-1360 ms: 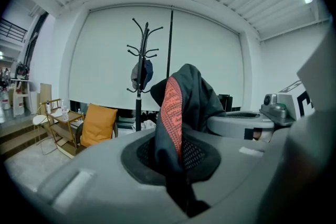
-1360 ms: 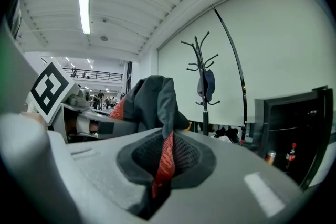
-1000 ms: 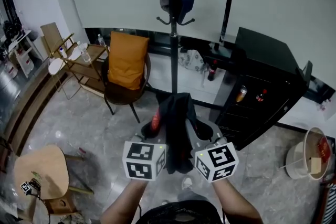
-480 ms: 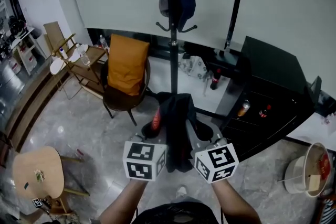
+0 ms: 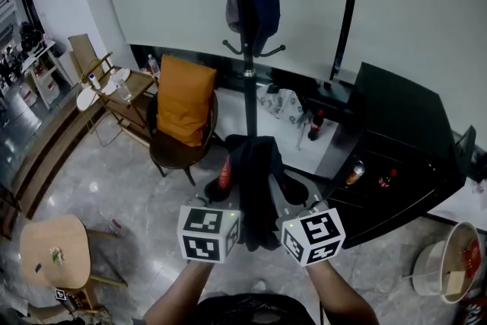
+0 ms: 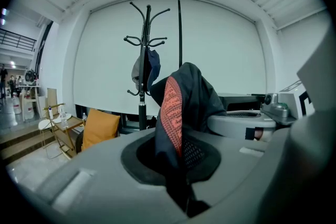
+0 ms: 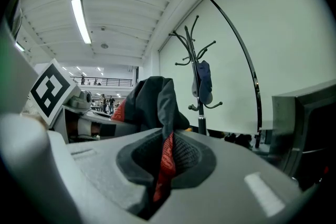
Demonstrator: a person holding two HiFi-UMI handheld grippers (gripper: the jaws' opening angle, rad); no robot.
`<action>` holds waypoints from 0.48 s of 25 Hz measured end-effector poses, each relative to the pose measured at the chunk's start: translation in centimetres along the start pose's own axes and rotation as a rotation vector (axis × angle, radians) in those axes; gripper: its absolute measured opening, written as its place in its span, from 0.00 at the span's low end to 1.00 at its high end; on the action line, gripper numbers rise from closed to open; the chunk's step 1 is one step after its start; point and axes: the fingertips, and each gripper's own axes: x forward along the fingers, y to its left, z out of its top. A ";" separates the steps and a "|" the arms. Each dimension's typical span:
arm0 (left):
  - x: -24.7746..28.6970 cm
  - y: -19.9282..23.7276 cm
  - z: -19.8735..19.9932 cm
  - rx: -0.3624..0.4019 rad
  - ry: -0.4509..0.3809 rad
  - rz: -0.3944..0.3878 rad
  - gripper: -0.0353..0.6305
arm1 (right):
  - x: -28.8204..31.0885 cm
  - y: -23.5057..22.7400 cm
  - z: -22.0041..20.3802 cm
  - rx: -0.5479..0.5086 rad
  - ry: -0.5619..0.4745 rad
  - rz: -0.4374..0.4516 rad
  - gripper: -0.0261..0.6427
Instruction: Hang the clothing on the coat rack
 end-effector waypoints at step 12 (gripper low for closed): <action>3.1 1.3 1.0 -0.007 -0.010 0.014 0.09 | 2.5 -2.1 0.5 -0.016 -0.004 0.011 0.08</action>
